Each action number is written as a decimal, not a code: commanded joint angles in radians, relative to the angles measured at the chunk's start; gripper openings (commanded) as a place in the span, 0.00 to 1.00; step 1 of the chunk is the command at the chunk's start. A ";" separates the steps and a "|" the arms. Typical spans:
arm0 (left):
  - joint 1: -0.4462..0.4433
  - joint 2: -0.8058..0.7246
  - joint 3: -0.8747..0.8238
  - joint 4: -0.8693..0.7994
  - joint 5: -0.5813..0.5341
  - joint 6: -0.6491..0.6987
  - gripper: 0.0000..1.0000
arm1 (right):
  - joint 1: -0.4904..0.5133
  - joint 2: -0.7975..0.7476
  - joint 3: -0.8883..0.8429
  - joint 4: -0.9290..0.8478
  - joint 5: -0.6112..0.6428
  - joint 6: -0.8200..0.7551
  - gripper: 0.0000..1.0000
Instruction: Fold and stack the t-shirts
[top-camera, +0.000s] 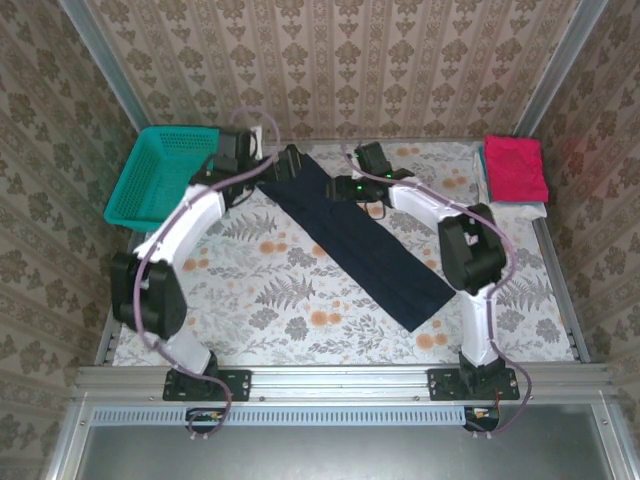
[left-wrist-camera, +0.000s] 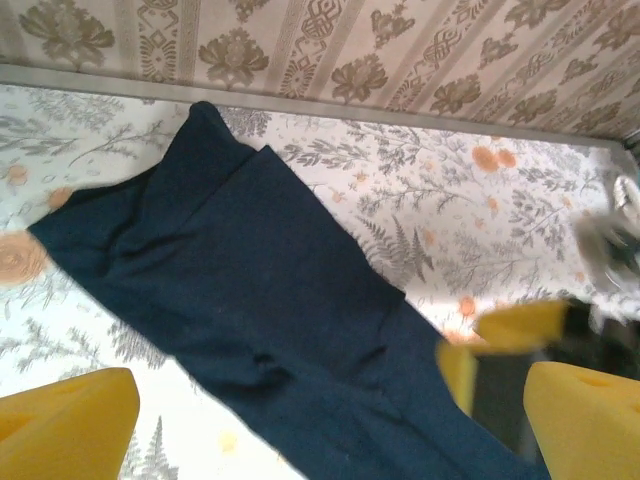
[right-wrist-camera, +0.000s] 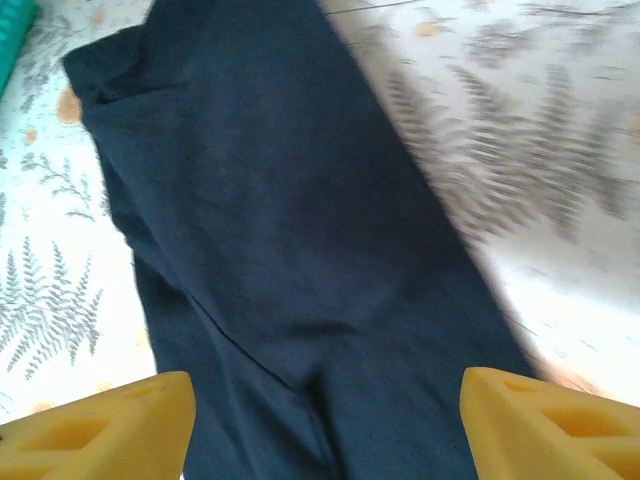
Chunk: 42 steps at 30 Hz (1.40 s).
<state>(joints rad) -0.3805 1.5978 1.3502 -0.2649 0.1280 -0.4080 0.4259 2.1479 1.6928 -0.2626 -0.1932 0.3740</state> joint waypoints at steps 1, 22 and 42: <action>-0.067 -0.113 -0.200 0.072 -0.250 -0.003 1.00 | 0.041 0.134 0.149 0.010 -0.124 0.073 0.71; -0.384 -0.140 -0.496 0.503 0.000 0.375 1.00 | -0.091 0.348 0.365 -0.249 0.083 0.213 0.68; -0.599 0.469 0.016 0.309 0.496 0.844 0.90 | -0.336 0.158 0.107 -0.196 0.089 0.194 0.68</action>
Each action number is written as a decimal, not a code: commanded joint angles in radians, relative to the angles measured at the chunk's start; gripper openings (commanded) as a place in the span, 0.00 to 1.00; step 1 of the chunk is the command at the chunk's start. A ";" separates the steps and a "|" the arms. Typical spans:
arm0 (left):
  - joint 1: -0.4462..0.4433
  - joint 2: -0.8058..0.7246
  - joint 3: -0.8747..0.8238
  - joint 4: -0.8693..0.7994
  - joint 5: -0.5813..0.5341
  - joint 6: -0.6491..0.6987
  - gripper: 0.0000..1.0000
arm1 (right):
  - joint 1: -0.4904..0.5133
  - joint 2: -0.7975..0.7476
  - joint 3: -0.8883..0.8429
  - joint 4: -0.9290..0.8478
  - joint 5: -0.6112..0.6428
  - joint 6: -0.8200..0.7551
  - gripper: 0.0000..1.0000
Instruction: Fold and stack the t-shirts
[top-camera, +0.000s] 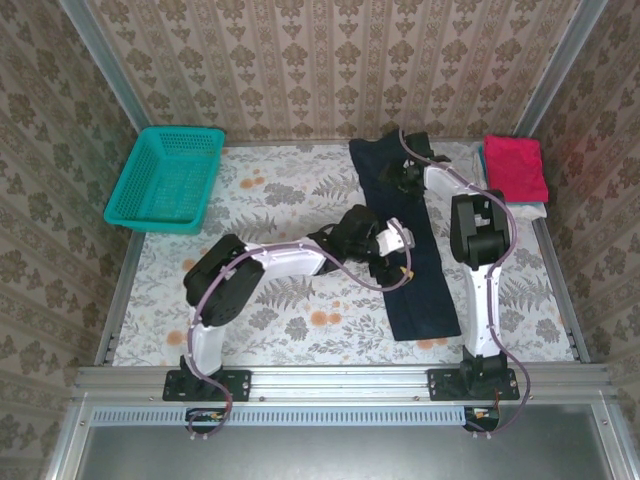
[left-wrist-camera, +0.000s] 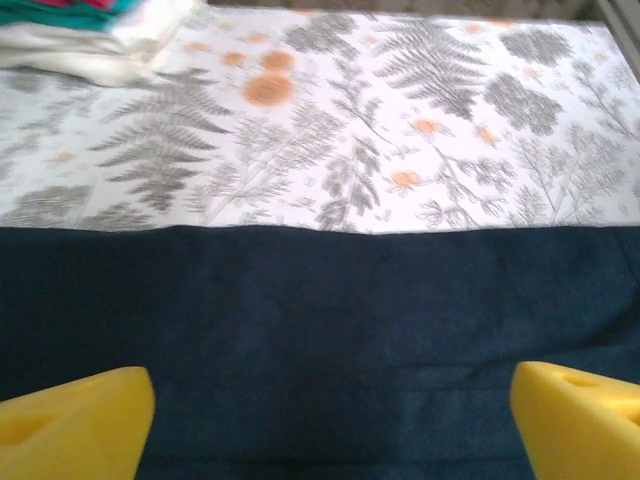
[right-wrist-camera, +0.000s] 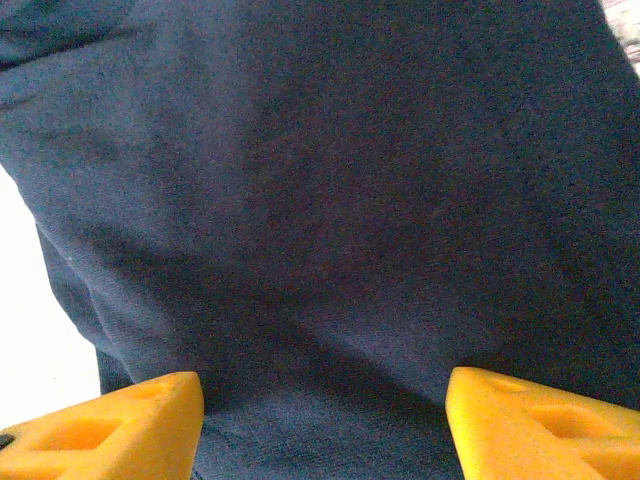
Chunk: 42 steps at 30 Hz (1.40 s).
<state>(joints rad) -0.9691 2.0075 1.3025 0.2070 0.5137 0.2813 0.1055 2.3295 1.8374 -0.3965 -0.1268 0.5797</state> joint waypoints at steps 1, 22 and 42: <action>-0.014 0.090 0.099 -0.226 0.117 0.201 0.86 | -0.022 -0.026 -0.040 -0.061 0.017 -0.014 0.68; 0.102 0.126 0.037 -0.558 0.085 0.321 0.52 | 0.005 -0.060 -0.125 -0.005 -0.030 0.020 0.68; 0.233 -0.032 -0.219 -0.538 0.018 0.254 0.54 | 0.159 0.203 0.265 -0.097 -0.023 0.102 0.67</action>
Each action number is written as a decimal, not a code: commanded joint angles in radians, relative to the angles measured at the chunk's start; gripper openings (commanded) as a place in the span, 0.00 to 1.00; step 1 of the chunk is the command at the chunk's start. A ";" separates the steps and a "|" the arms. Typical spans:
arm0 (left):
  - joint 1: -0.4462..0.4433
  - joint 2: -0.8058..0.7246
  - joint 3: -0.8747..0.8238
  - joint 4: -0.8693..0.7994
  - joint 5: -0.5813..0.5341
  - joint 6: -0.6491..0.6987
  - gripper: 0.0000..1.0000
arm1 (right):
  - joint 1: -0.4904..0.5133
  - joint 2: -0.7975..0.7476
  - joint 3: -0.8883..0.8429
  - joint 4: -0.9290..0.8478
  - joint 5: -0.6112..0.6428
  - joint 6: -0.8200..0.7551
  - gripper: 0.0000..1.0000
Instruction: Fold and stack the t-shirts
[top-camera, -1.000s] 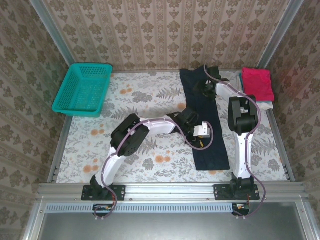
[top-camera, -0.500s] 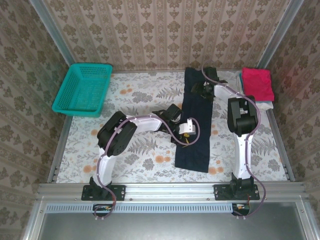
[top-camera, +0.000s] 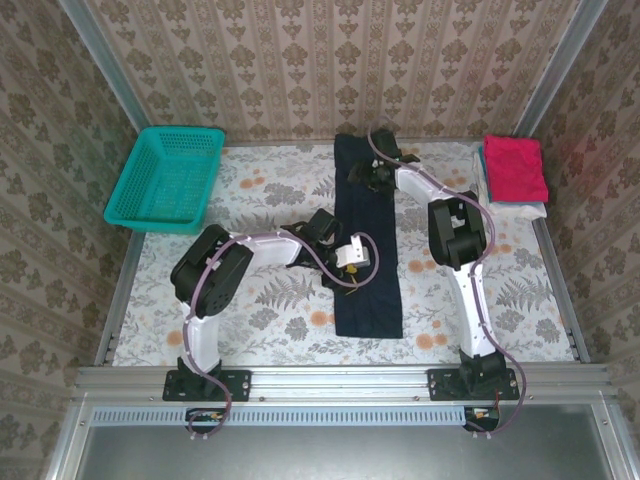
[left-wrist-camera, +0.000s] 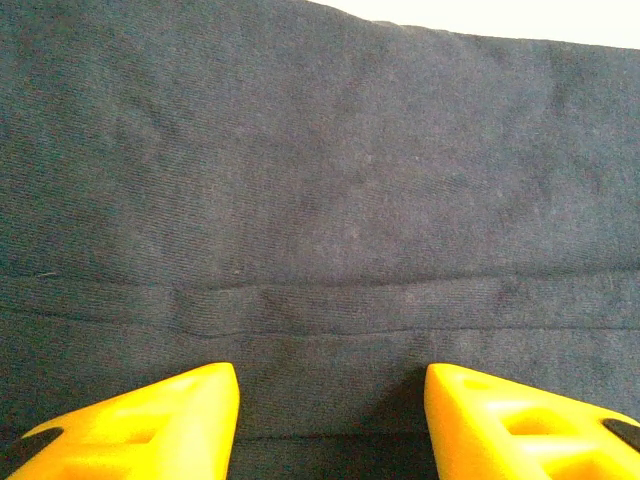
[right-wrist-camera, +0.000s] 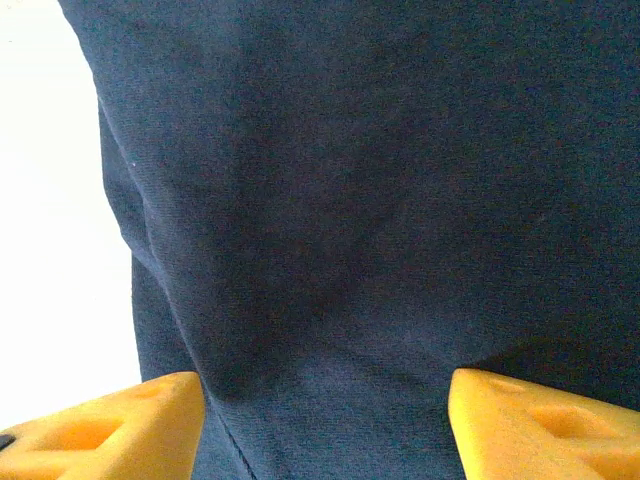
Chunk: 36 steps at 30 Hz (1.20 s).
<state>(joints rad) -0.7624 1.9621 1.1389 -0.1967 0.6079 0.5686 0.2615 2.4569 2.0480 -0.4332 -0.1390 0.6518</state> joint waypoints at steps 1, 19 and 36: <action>0.030 0.011 -0.061 -0.133 -0.078 -0.032 0.54 | 0.004 0.089 0.080 -0.070 -0.012 0.031 0.67; 0.020 -0.133 -0.060 0.102 -0.025 -0.129 0.77 | -0.055 -0.367 -0.307 0.178 -0.013 -0.273 0.87; 0.127 -0.483 -0.129 -0.294 -0.059 -0.002 1.00 | 0.055 -1.192 -1.155 0.229 -0.081 -0.892 0.95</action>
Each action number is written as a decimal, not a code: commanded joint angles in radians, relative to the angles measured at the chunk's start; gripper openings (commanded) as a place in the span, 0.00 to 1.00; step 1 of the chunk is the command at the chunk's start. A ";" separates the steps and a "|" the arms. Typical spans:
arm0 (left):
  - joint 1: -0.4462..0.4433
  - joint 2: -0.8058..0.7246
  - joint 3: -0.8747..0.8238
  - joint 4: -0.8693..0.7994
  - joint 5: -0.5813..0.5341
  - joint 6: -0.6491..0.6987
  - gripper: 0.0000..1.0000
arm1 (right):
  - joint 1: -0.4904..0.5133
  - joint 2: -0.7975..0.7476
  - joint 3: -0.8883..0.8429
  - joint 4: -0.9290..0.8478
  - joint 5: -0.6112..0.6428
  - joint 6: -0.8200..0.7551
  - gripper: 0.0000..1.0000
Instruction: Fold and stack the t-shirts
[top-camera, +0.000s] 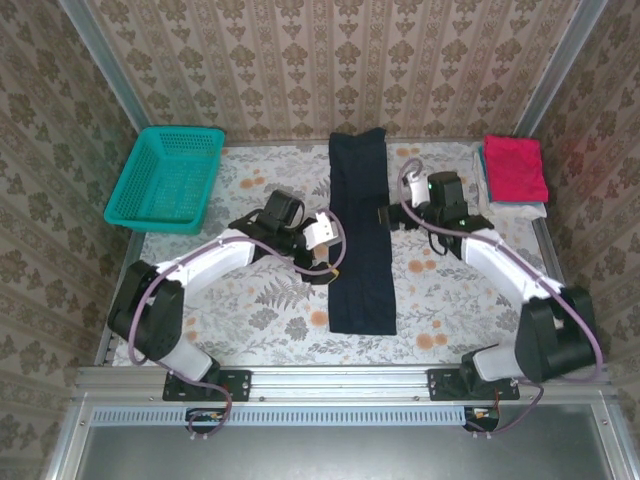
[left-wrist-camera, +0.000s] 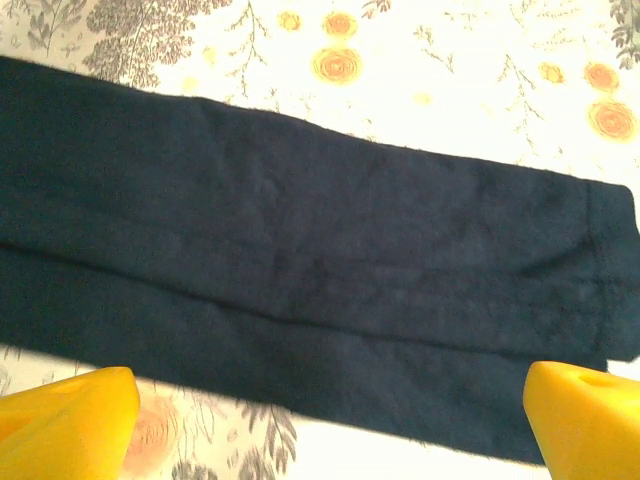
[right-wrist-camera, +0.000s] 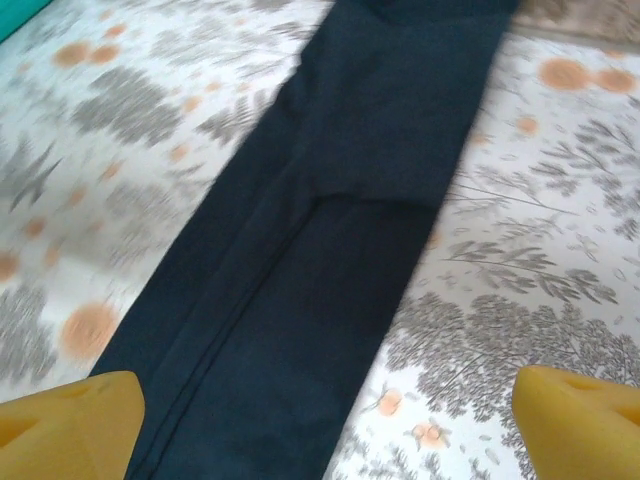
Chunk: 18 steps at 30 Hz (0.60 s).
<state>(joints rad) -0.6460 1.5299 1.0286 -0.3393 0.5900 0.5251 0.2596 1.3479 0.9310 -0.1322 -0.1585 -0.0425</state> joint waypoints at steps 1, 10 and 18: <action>0.012 -0.069 -0.020 -0.186 -0.055 0.050 1.00 | 0.092 -0.111 -0.058 -0.113 -0.064 -0.251 0.94; 0.012 -0.206 -0.092 -0.318 -0.046 0.101 1.00 | 0.444 -0.136 -0.127 -0.365 -0.112 -0.459 0.87; 0.011 -0.333 -0.177 -0.300 -0.035 0.103 1.00 | 0.603 -0.038 -0.161 -0.448 -0.116 -0.455 0.83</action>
<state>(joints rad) -0.6399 1.2304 0.8753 -0.6064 0.5350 0.6003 0.8387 1.2789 0.7921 -0.4992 -0.2626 -0.4690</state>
